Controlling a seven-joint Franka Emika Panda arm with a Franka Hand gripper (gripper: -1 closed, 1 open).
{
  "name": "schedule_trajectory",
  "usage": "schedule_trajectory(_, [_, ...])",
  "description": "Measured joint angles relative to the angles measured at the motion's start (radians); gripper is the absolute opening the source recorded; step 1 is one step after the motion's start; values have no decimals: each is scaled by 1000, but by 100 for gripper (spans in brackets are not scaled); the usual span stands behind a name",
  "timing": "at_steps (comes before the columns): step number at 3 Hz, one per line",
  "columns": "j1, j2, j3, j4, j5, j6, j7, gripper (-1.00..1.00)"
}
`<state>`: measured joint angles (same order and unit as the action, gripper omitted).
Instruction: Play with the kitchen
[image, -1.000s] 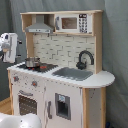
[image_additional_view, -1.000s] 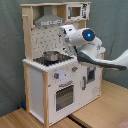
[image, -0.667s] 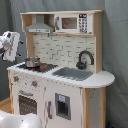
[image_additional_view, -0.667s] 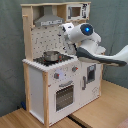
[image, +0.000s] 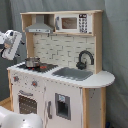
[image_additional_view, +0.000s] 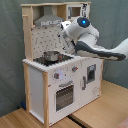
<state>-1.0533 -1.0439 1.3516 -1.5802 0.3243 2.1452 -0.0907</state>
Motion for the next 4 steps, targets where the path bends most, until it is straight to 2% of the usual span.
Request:
schedule_trajectory(1, [-34, 40, 31, 52, 27, -86, 10, 100])
schedule_trajectory(2, [-66, 69, 61, 73, 70, -166, 22, 100])
schedule_trajectory(4, [-134, 77, 76, 85, 235, -290, 20, 100])
